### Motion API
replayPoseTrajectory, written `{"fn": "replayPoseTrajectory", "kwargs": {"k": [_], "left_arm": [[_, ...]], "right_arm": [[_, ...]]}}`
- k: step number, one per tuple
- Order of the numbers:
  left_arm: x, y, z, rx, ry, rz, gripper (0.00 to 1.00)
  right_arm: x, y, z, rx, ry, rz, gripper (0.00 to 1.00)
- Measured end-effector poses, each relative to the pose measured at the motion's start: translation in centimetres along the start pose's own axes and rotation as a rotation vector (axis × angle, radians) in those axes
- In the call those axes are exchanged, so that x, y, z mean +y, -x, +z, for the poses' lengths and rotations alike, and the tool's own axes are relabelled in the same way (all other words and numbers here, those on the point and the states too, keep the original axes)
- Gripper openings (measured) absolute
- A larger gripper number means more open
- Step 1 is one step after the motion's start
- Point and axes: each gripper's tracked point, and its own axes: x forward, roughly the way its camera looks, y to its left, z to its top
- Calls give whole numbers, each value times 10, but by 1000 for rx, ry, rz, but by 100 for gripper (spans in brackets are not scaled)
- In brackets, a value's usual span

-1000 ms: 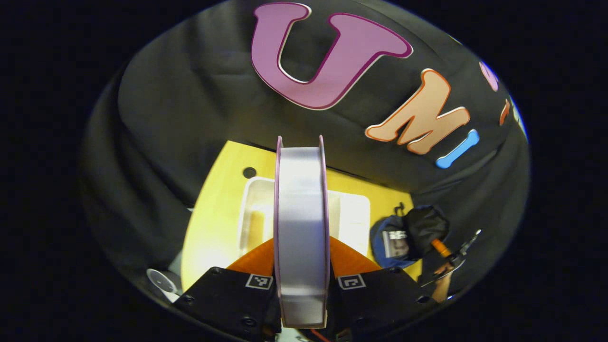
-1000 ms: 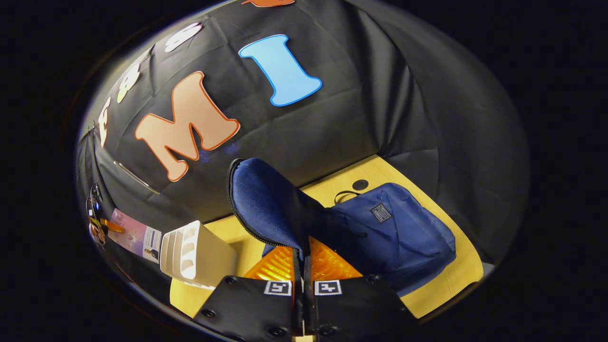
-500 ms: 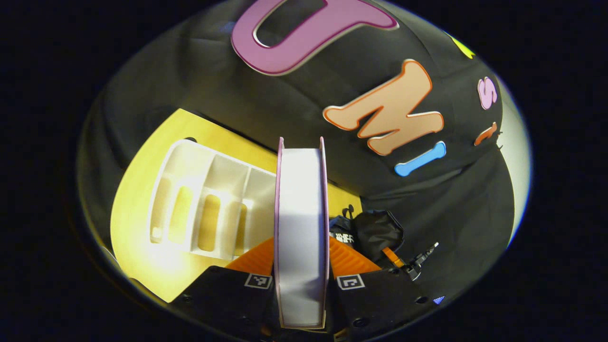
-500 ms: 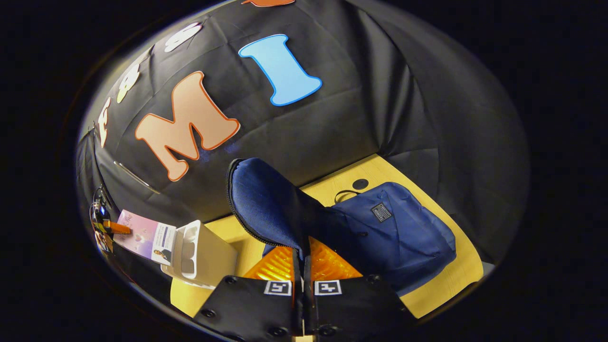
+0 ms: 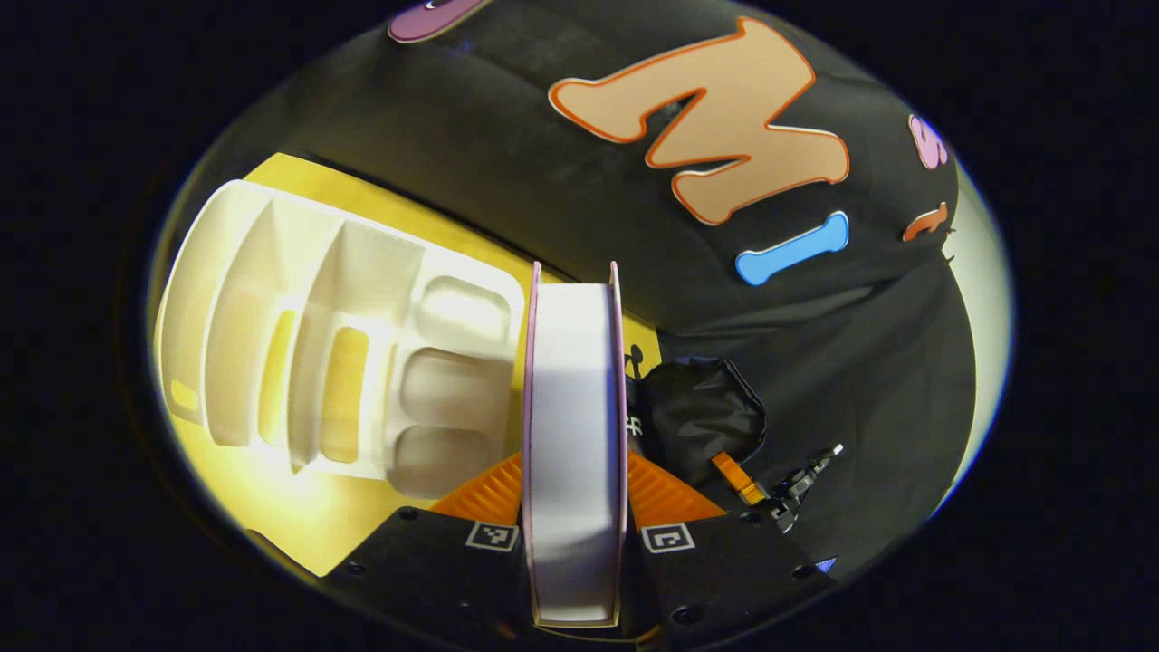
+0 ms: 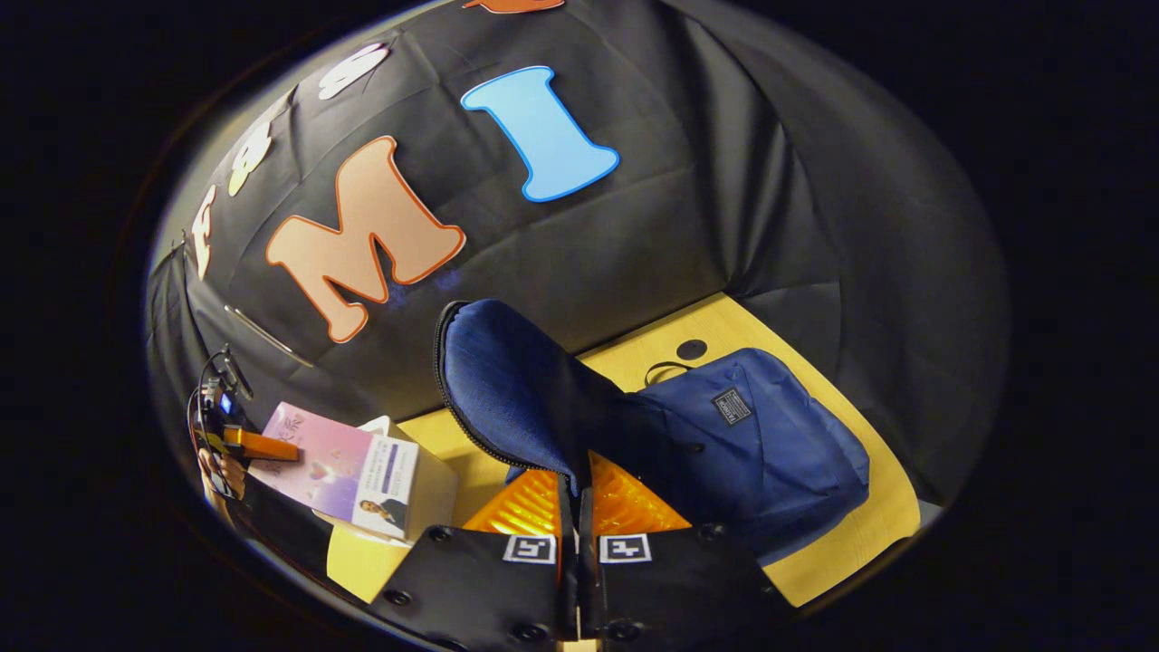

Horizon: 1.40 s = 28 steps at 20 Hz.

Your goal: Open the schoolbag, grab two books from the bookshelf and put them into the schoolbag.

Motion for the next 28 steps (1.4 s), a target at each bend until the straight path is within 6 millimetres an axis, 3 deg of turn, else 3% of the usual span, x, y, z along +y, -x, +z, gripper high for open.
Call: {"fn": "replayPoseTrajectory", "kwargs": {"k": [7,13,15,18,23,28], "left_arm": [[-50,-95,-29,-5,-18,-49,35],[-79,-165,-73,62,59,-111,35],[-89,-182,-84,71,103,-140,35],[-85,-211,-107,107,101,-129,36],[-105,-253,-122,122,234,-197,35],[-111,-284,-133,118,322,-218,36]], "right_arm": [[-2,0,5,8,6,34,2],[-6,3,9,9,26,67,2],[-7,3,12,6,15,81,4],[-8,2,12,6,11,97,5],[-3,-1,16,-7,6,118,5],[0,-5,18,-13,1,124,5]]}}
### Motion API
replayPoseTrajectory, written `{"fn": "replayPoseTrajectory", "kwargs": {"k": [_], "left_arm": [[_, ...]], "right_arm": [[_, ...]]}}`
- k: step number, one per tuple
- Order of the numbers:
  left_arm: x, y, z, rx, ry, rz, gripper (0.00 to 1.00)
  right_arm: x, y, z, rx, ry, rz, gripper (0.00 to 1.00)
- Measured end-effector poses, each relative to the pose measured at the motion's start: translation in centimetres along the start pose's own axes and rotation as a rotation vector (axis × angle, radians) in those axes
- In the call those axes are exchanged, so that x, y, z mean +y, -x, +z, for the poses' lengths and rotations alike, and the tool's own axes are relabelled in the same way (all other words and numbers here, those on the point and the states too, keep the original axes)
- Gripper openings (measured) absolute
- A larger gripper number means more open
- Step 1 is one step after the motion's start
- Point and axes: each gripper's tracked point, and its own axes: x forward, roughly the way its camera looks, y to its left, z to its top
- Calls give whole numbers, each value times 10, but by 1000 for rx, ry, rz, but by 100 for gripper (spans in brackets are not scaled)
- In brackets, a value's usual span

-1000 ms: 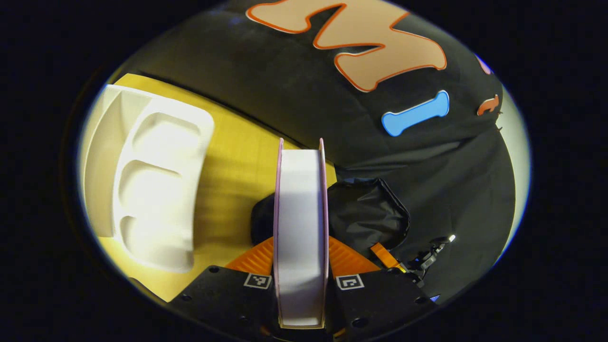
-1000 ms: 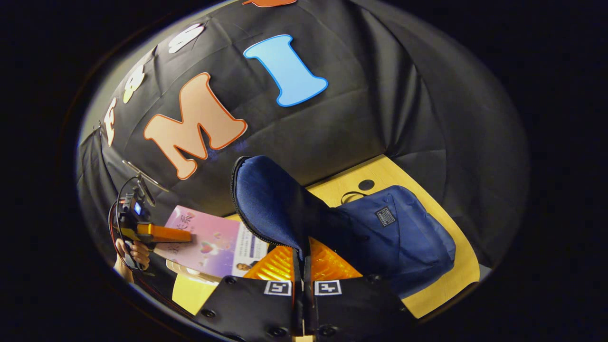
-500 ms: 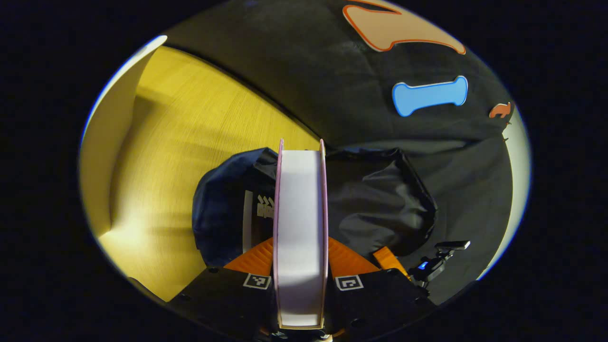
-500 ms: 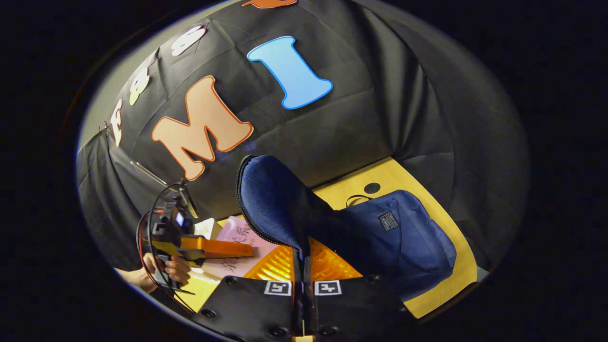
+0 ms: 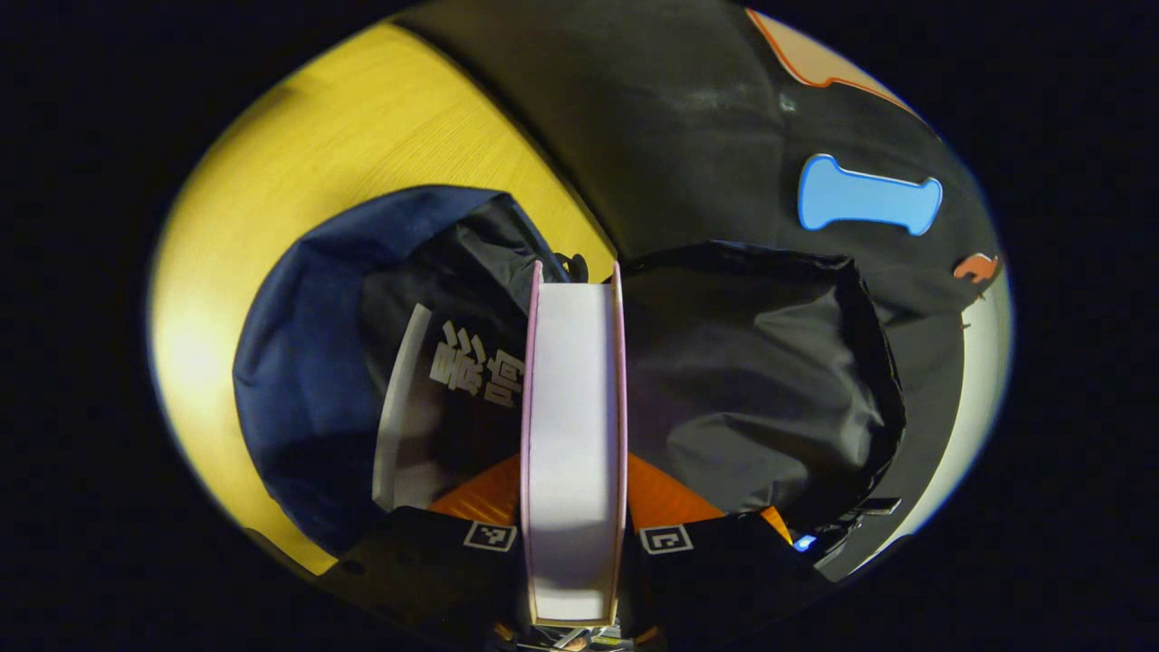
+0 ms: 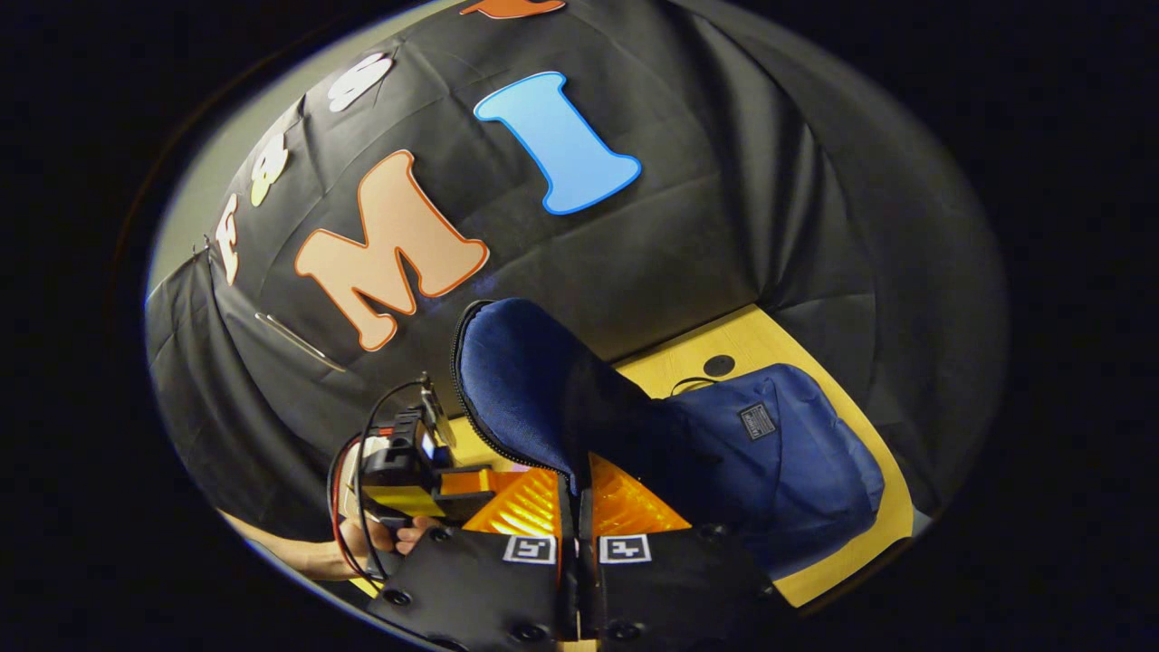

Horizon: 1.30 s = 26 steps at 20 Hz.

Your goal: Open the schoolbag, grab two books from the bookshelf and put them into the schoolbag.

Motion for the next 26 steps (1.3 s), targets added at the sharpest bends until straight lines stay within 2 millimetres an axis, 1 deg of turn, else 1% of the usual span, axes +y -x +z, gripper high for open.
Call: {"fn": "replayPoseTrajectory", "kwargs": {"k": [1,2,3,4,5,6,7,9,10,11,12,13,14,15,16,19,21,22,23,26], "left_arm": [[0,-5,-1,-6,4,-3,37],[-1,-13,1,-12,6,-6,37],[-2,-19,1,-10,7,-6,37],[-2,-25,2,-8,17,-6,38],[-1,-31,0,-1,33,-5,36],[2,-33,-2,5,52,6,37],[10,-35,-5,15,62,32,37],[22,-37,-19,76,71,86,49],[23,-35,-23,102,74,99,53],[30,-36,-24,113,54,141,60],[36,-34,-23,116,20,185,62],[33,-34,-24,120,-4,198,75],[30,-33,-23,116,-39,224,75],[32,-34,-23,117,-89,256,75],[33,-31,-22,122,-153,291,84],[36,-17,-8,96,-361,400,96],[34,-8,0,68,-442,432,98],[32,-1,7,47,-478,447,97],[29,4,10,35,-505,455,96],[22,33,23,-2,-575,463,97]], "right_arm": [[1,-1,0,1,2,4,5],[2,-2,-1,3,4,8,2],[5,-4,-2,6,3,13,2],[7,-5,-3,7,4,16,5],[6,-5,-3,7,6,16,2],[6,-6,-3,7,5,16,5],[5,-7,-5,8,4,13,4],[4,-10,-7,20,-2,7,2],[5,-11,-7,20,-5,6,4],[2,-13,-5,18,-5,1,2],[0,-12,-5,17,-2,-4,3],[-1,-12,-5,17,-2,-8,4],[-2,-12,-5,18,-5,-8,5],[-2,-11,-6,20,-7,-9,2],[-2,-11,-6,19,-5,-11,2],[-3,-9,-6,20,7,-19,4],[-4,-7,-5,17,4,-21,2],[-4,-7,-6,17,5,-24,4],[-4,-7,-7,16,6,-25,2],[-6,-6,-8,17,10,-33,4]]}}
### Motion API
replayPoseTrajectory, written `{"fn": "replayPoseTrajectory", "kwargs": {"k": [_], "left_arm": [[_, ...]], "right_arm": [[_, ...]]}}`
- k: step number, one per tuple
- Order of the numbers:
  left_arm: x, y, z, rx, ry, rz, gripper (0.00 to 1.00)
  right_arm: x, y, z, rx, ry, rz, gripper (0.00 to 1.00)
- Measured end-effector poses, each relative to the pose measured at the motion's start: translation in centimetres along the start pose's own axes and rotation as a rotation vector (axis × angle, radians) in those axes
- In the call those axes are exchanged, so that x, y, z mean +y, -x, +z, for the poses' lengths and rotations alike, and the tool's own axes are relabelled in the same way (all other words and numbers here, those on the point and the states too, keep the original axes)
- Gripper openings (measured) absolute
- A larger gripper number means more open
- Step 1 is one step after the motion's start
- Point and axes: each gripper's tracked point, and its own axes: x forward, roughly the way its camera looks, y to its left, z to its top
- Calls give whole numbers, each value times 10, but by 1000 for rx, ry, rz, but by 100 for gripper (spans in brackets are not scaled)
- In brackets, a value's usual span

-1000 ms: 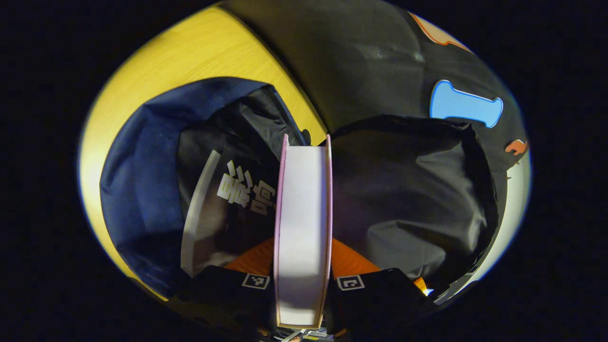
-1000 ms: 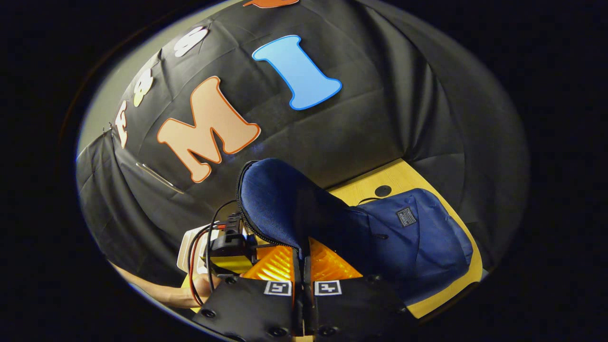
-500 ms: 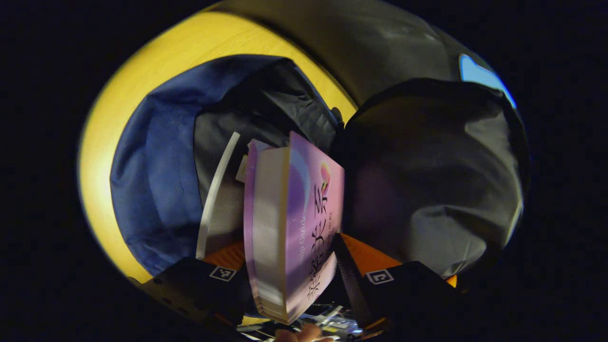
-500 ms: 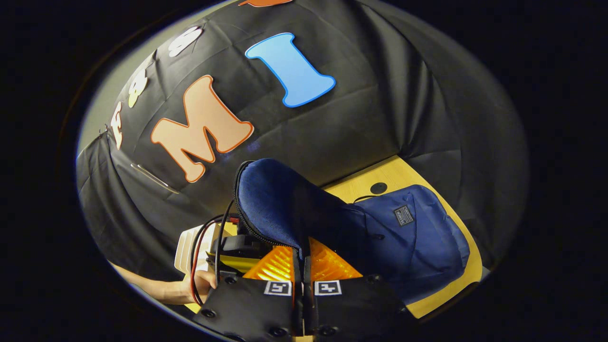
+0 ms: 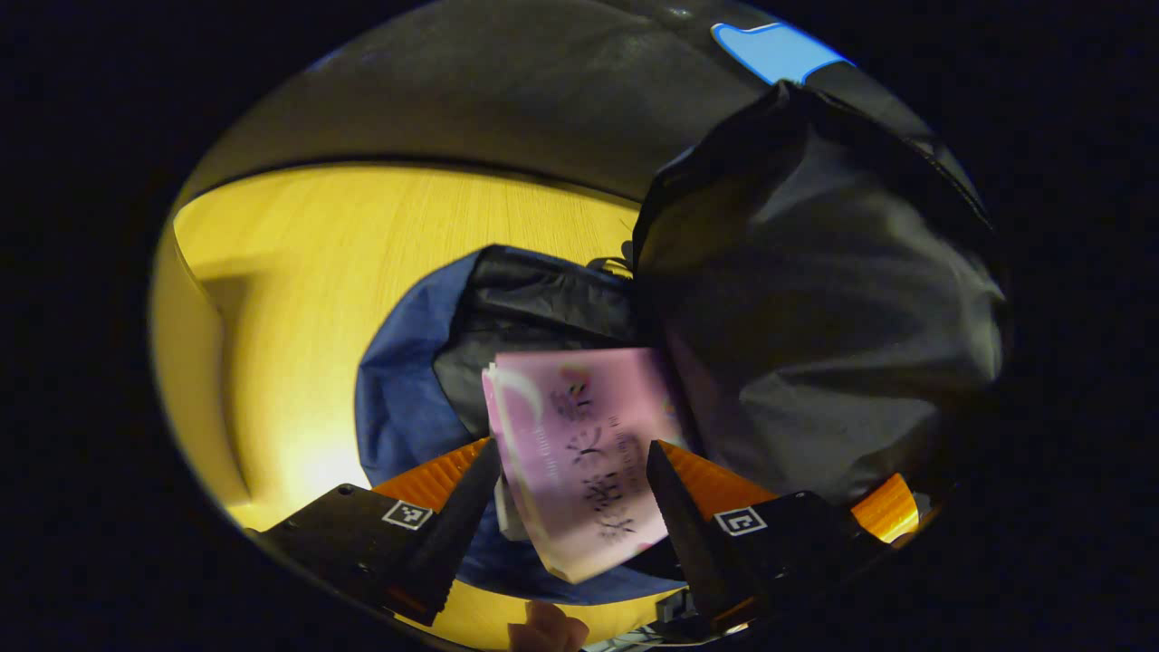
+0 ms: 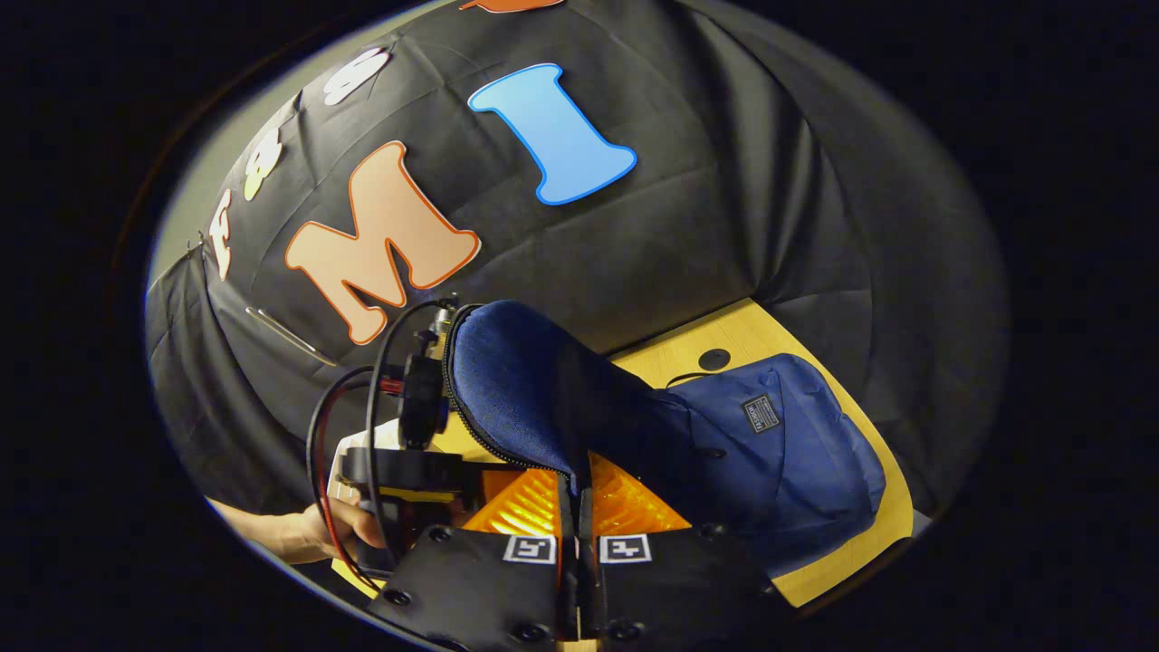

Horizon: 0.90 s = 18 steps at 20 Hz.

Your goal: Open the schoolbag, grab two books from the bookshelf and put them into the schoolbag.

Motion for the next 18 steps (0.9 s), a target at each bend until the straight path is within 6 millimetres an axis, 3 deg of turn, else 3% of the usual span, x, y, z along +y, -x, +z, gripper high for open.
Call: {"fn": "replayPoseTrajectory", "kwargs": {"k": [5,8,16,18], "left_arm": [[22,45,28,-163,-160,57,96],[31,95,49,-285,-261,94,96],[31,276,109,-669,-388,186,95],[43,322,107,-725,-404,232,95]], "right_arm": [[1,-1,-7,5,3,-2,2],[5,-5,-10,11,22,-9,2],[20,-16,-28,29,60,-34,4],[22,-17,-31,27,70,-49,4]]}}
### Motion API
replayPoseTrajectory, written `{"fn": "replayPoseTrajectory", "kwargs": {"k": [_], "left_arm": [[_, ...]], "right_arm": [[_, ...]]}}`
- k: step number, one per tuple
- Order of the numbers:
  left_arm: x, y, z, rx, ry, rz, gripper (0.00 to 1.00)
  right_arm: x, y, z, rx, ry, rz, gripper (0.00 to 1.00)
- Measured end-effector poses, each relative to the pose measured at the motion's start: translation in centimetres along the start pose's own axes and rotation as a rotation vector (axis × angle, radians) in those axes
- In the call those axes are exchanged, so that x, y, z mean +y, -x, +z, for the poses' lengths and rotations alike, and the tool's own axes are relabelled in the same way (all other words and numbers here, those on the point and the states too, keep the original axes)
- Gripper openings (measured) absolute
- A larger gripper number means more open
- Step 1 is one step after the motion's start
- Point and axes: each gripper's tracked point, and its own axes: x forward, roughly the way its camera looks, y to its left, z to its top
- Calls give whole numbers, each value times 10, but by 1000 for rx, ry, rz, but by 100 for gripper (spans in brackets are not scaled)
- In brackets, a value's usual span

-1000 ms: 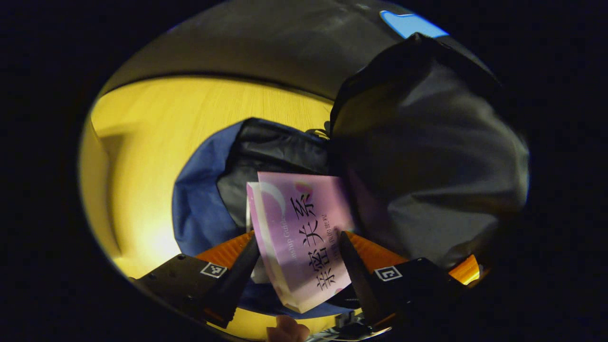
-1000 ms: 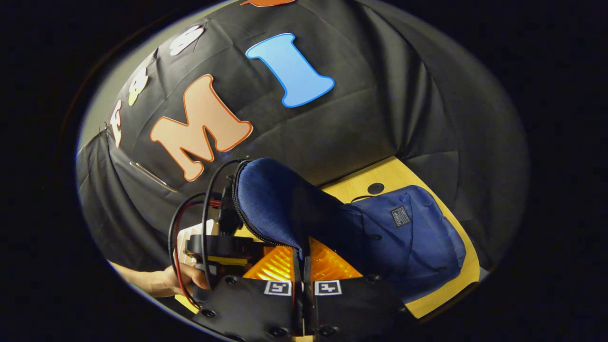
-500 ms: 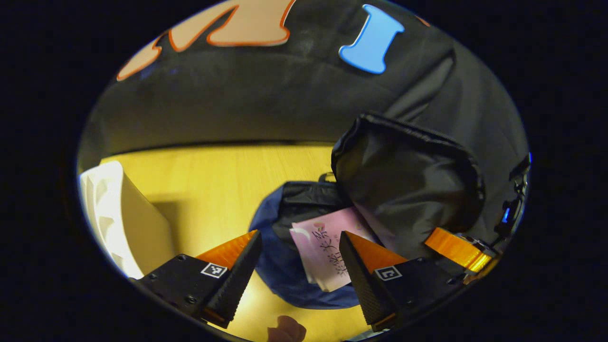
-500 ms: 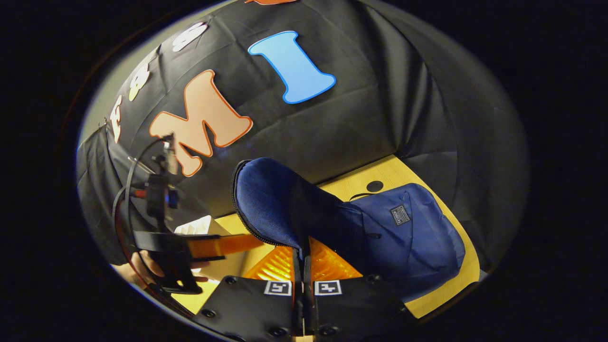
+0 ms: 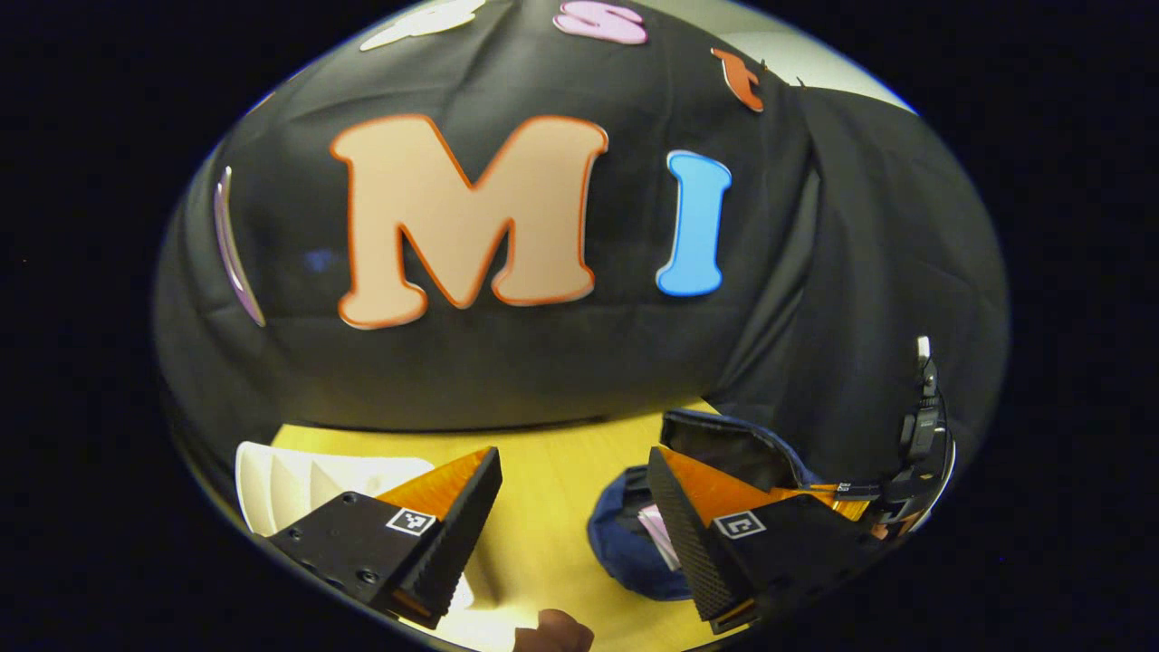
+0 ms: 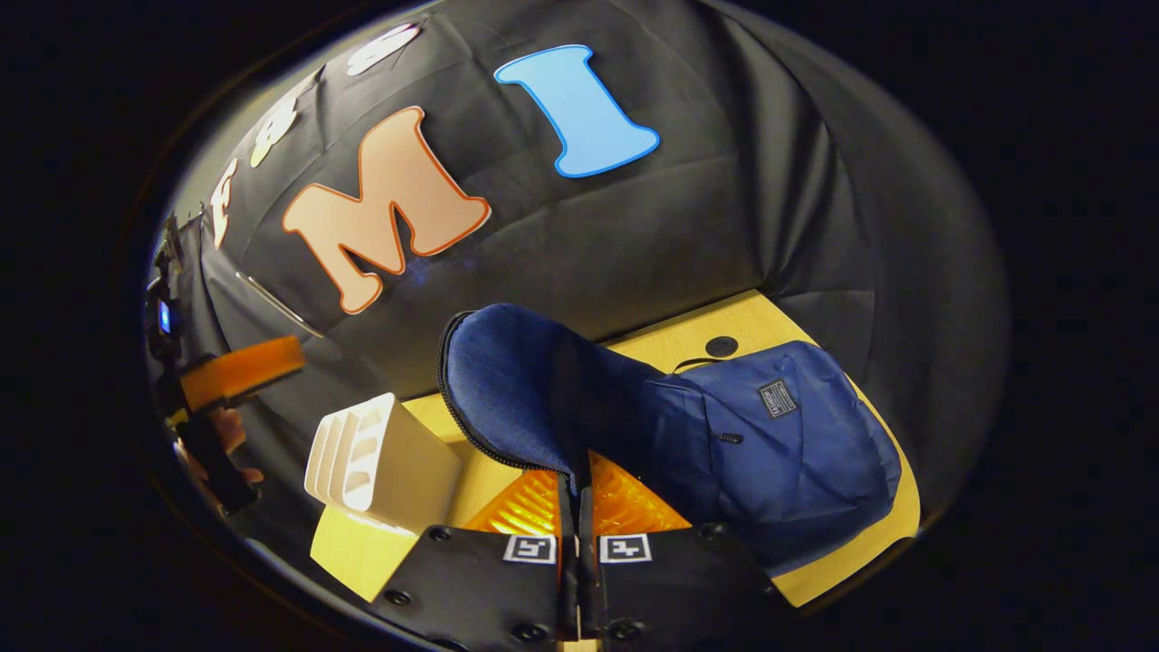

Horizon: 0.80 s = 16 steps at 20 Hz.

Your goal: Open the schoolbag, grab two books from the bookshelf and put them into the schoolbag.

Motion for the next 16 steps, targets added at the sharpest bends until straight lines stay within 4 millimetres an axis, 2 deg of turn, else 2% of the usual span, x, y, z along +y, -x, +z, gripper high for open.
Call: {"fn": "replayPoseTrajectory", "kwargs": {"k": [2,3,5,7,9,13,14,15,16], "left_arm": [[19,21,11,-41,-8,44,95],[29,29,16,-58,-3,64,92],[52,50,24,-73,7,108,95],[69,65,29,-85,-2,140,92],[86,79,34,-104,5,160,95],[117,106,39,-133,28,199,95],[126,112,36,-128,32,211,92],[133,118,34,-125,38,216,92],[138,124,33,-127,45,220,92]], "right_arm": [[2,-2,-3,-9,15,-16,5],[3,-1,-4,-12,22,-24,4],[6,-4,-11,-23,41,-43,5],[10,-8,-25,-21,81,-60,5],[15,-12,-39,3,102,-76,2],[24,-20,-59,36,152,-107,13],[26,-20,-65,51,162,-111,24],[30,-19,-74,69,174,-111,24],[33,-21,-84,90,190,-114,36]]}}
